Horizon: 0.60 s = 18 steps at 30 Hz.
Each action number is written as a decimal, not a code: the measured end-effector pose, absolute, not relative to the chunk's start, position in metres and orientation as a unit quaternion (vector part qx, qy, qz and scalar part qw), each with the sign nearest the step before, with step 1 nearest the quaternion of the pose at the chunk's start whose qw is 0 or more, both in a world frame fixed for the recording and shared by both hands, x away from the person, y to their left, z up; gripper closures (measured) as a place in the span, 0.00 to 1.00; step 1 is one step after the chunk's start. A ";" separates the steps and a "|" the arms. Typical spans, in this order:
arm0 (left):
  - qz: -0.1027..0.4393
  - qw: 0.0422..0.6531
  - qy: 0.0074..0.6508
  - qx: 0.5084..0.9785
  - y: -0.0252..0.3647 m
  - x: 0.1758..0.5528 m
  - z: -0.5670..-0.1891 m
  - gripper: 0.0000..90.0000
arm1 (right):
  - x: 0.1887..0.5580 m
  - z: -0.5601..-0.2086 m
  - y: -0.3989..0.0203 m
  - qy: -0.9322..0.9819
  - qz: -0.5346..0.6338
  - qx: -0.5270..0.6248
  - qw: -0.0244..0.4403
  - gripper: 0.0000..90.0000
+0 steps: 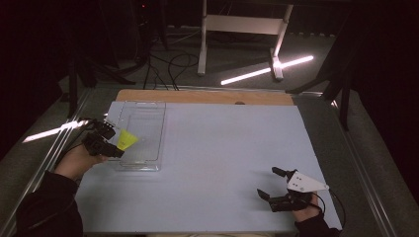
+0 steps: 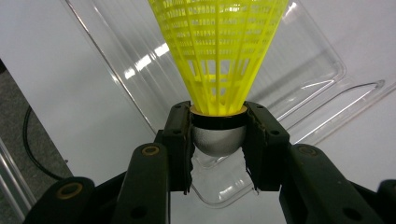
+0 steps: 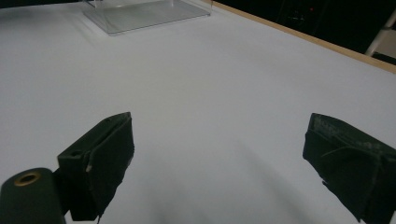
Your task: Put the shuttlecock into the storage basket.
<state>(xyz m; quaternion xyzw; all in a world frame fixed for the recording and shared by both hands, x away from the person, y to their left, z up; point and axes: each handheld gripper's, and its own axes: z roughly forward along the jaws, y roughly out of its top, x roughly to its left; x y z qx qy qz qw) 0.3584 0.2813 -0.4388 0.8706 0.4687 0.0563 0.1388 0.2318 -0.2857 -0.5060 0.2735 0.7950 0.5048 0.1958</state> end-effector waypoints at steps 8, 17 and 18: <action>0.054 0.118 0.464 0.876 0.277 0.363 -0.439 0.73 | 0.232 -0.506 -0.286 0.795 0.505 0.274 0.196 0.10; 0.052 0.111 0.466 0.876 0.275 0.366 -0.433 0.70 | 0.231 -0.506 -0.286 0.794 0.505 0.274 0.196 0.10; 0.053 0.115 0.468 0.875 0.276 0.366 -0.432 0.68 | 0.231 -0.505 -0.286 0.794 0.506 0.275 0.197 0.10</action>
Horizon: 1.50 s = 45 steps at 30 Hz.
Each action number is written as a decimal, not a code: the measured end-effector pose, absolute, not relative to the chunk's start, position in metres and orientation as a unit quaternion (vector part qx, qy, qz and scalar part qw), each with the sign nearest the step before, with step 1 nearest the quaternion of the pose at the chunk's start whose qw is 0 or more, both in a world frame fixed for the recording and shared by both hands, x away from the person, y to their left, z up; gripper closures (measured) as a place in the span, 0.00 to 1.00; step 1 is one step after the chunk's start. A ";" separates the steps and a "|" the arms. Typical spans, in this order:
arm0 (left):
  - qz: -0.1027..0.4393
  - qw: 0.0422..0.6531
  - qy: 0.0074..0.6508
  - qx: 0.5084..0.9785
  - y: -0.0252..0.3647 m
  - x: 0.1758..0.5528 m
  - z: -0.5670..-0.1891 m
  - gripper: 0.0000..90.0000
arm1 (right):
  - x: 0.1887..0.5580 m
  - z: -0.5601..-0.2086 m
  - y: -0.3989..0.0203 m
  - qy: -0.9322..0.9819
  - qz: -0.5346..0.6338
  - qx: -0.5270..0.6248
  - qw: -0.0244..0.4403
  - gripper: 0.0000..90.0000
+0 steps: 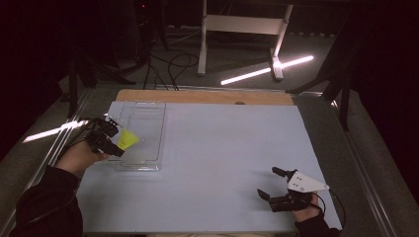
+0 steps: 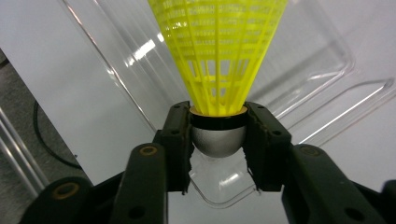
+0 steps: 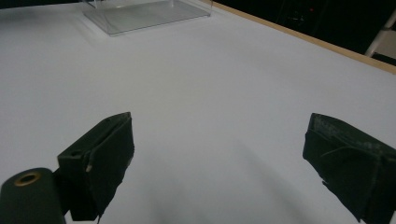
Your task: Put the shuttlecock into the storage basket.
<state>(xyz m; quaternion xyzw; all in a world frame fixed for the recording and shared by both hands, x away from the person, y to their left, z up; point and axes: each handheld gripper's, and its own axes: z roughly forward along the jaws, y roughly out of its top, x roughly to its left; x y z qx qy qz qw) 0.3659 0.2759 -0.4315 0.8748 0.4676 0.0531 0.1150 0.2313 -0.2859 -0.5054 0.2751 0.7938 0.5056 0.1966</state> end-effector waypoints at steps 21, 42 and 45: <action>0.070 0.142 0.466 0.871 0.263 0.362 -0.413 0.09 | 0.231 -0.505 -0.286 0.794 0.506 0.276 0.196 0.10; 0.074 0.212 0.415 0.882 0.232 0.359 -0.402 0.00 | 0.231 -0.505 -0.287 0.794 0.505 0.277 0.195 0.10; 0.067 0.231 0.410 0.880 0.224 0.359 -0.397 0.00 | 0.231 -0.505 -0.287 0.794 0.505 0.277 0.195 0.10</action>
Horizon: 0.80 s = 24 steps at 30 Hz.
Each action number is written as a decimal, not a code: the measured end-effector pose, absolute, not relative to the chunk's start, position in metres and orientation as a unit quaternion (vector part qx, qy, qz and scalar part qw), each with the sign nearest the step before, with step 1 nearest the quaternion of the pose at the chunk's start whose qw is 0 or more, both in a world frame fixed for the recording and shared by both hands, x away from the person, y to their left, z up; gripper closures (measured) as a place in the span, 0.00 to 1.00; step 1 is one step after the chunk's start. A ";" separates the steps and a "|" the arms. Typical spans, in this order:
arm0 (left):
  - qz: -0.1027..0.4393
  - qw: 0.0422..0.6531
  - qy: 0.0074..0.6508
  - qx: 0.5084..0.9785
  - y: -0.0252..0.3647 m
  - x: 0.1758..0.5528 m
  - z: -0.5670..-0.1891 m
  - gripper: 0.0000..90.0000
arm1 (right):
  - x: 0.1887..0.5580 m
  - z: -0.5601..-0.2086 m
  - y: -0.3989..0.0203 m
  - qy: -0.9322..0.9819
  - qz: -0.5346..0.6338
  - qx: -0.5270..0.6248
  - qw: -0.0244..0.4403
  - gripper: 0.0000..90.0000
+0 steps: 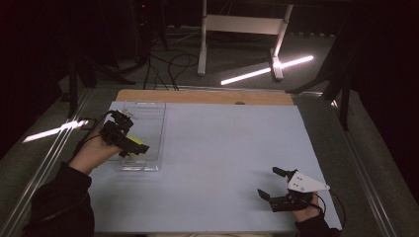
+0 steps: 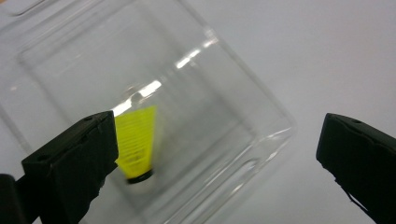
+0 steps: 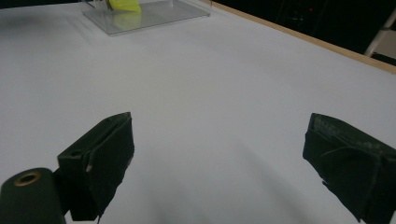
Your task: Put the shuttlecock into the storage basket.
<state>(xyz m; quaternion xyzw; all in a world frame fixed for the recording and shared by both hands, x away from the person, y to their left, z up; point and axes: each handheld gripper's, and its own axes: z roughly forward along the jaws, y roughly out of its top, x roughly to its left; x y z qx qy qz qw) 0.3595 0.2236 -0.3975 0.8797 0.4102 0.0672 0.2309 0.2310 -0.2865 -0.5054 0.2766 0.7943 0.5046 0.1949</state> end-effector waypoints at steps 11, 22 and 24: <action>0.072 0.266 0.358 0.892 0.181 0.352 -0.385 0.00 | 0.231 -0.505 -0.287 0.794 0.505 0.276 0.196 0.10; 0.068 0.293 0.305 0.904 0.143 0.344 -0.380 0.00 | 0.231 -0.505 -0.287 0.793 0.506 0.277 0.195 0.10; 0.061 0.299 0.298 0.904 0.136 0.342 -0.381 0.00 | 0.231 -0.505 -0.287 0.793 0.506 0.278 0.194 0.10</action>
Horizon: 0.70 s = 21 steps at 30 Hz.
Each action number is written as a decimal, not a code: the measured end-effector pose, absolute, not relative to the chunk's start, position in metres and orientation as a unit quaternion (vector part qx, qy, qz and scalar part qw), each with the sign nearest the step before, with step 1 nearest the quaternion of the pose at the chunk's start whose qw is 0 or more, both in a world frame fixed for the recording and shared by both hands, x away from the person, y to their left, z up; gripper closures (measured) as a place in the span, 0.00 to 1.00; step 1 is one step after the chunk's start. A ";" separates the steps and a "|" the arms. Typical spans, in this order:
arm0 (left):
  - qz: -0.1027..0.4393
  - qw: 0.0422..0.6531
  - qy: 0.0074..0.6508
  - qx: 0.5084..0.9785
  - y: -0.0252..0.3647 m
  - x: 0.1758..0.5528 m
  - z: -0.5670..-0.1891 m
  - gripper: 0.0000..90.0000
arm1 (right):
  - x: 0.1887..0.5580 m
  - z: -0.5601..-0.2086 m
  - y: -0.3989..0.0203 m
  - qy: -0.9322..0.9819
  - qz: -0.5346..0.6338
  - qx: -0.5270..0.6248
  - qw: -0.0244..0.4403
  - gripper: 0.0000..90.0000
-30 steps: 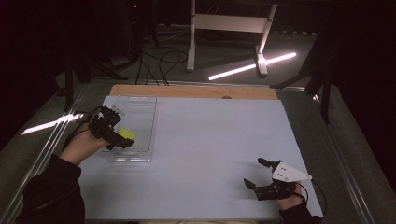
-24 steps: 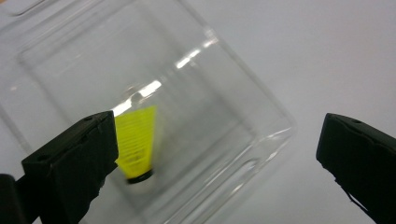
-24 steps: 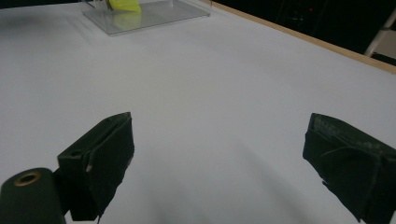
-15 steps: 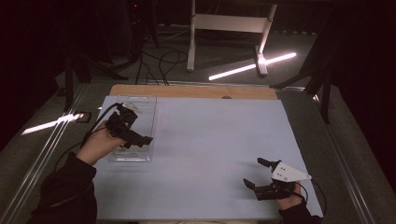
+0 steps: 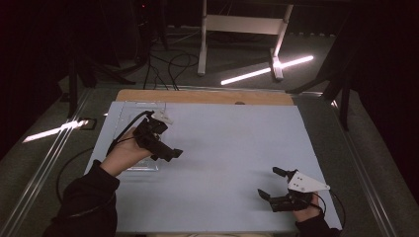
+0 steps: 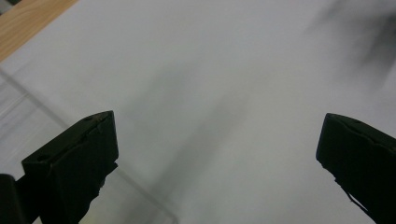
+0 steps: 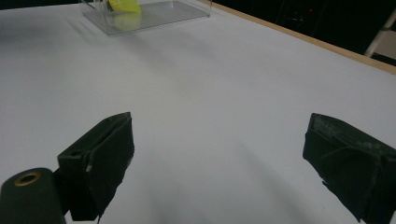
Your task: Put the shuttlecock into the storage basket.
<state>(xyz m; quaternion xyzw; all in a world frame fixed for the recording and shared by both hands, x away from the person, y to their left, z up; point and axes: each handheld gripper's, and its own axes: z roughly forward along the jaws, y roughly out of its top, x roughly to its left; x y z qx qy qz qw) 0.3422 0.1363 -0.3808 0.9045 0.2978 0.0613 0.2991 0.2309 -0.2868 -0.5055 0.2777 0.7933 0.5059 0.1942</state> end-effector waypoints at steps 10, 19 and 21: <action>0.050 0.340 0.249 0.905 0.108 0.334 -0.389 0.00 | 0.231 -0.506 -0.287 0.793 0.507 0.277 0.193 0.10; 0.030 0.354 0.205 0.912 0.092 0.326 -0.402 0.00 | 0.231 -0.505 -0.287 0.793 0.507 0.276 0.194 0.10; 0.026 0.359 0.197 0.912 0.089 0.324 -0.405 0.00 | 0.231 -0.505 -0.287 0.793 0.507 0.276 0.193 0.10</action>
